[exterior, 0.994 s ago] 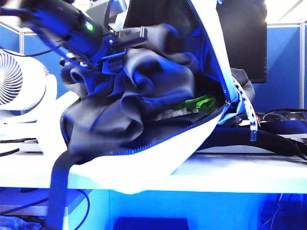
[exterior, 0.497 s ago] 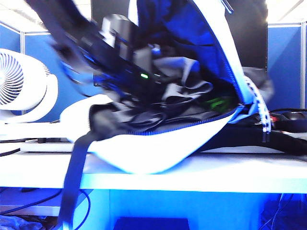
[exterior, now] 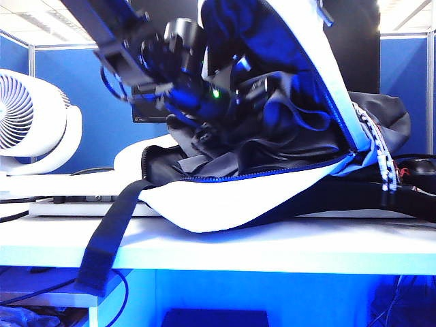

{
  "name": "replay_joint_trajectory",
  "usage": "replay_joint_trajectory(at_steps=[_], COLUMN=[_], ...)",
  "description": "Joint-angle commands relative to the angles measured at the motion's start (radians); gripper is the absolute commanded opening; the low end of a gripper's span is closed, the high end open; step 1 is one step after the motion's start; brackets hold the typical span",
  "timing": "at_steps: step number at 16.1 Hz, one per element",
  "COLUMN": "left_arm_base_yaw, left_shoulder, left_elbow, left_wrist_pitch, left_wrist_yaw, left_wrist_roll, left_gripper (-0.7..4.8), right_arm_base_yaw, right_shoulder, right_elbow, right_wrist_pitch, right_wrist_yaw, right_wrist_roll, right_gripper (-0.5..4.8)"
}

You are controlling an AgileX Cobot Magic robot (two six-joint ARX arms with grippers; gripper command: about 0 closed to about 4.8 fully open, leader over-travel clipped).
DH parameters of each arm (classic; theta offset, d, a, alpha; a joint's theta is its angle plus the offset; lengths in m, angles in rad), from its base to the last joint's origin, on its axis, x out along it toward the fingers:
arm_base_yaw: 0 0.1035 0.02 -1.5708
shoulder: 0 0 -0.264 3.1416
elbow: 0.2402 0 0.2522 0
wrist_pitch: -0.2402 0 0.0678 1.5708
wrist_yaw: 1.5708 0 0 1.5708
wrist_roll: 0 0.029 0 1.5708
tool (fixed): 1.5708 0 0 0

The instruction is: Put the gray clothes into the backpack.

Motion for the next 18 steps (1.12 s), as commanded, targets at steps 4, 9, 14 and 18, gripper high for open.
replay_joint_trajectory(at_steps=[4, 9, 14, 18], left_arm_base_yaw=[-0.009, -0.005, -0.006, -0.007], left_shoulder=[-0.159, -0.259, -0.275, -0.383], left_elbow=[0.007, 0.007, 0.007, 0.007], left_wrist_pitch=[-0.301, -0.503, -0.745, -0.810], left_wrist_yaw=[0.123, -0.007, -0.120, -0.153], left_wrist_roll=[0.169, 0.253, 0.303, 0.323], left_gripper=[4.79, 4.79, 4.79, 4.79], right_arm_base_yaw=[-0.004, -0.004, -0.004, -0.004], right_shoulder=[-0.003, -0.003, -0.003, -0.002], right_elbow=[0.011, 0.011, 0.011, 0.011], right_wrist_pitch=[0.078, 0.107, 0.102, 0.103], right_wrist_yaw=[0.043, 0.051, 0.079, 0.092], right_wrist_roll=[-0.002, -0.002, -0.002, -0.002], right_gripper=[0.00, 0.00, 0.00, 0.00])
